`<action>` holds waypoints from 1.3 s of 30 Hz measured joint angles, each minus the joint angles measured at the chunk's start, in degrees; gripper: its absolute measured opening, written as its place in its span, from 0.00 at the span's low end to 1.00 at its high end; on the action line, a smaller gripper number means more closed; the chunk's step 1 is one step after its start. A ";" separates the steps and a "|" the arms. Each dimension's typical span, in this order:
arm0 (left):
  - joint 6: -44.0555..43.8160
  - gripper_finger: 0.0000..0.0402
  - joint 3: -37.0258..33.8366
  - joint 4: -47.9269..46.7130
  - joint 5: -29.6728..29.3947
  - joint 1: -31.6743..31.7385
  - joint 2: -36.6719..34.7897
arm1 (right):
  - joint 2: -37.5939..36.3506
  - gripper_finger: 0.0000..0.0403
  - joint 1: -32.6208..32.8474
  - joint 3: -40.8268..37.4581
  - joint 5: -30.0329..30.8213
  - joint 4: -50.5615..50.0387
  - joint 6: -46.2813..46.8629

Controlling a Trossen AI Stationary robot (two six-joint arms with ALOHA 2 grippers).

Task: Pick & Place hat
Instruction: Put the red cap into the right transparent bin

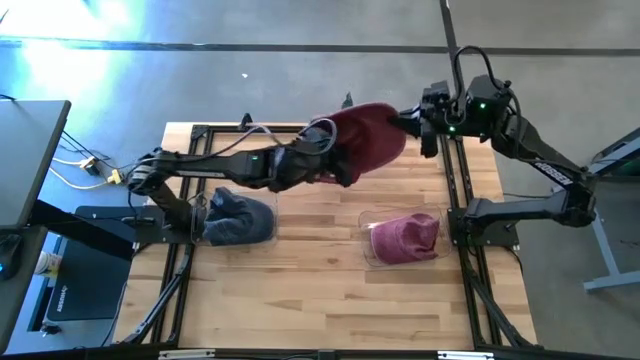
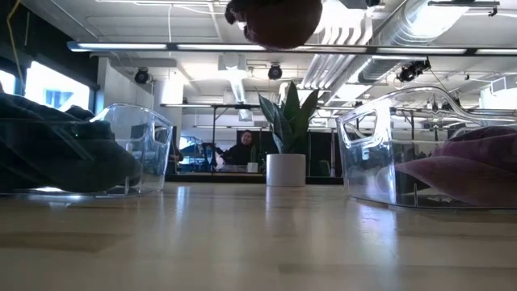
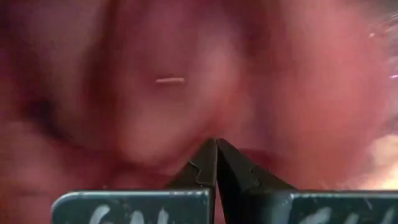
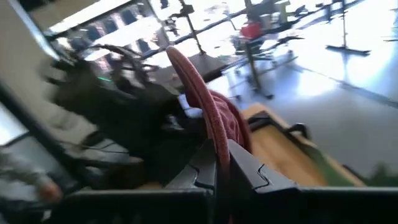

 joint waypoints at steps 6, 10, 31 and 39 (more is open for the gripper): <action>5.55 0.00 0.00 7.23 1.04 3.12 3.34 | 0.16 0.03 4.21 0.00 -4.16 3.43 1.75; 6.18 0.00 0.05 12.28 2.67 3.63 4.74 | 0.12 0.01 6.12 0.00 -5.47 3.22 0.48; -11.53 0.00 -0.05 -16.69 14.69 -9.17 -7.58 | 2.93 0.01 -5.23 0.02 -3.98 -11.97 3.03; -12.52 0.00 0.21 -20.99 15.14 -11.79 -11.09 | 16.25 0.01 -1.42 0.02 -25.33 -11.66 2.18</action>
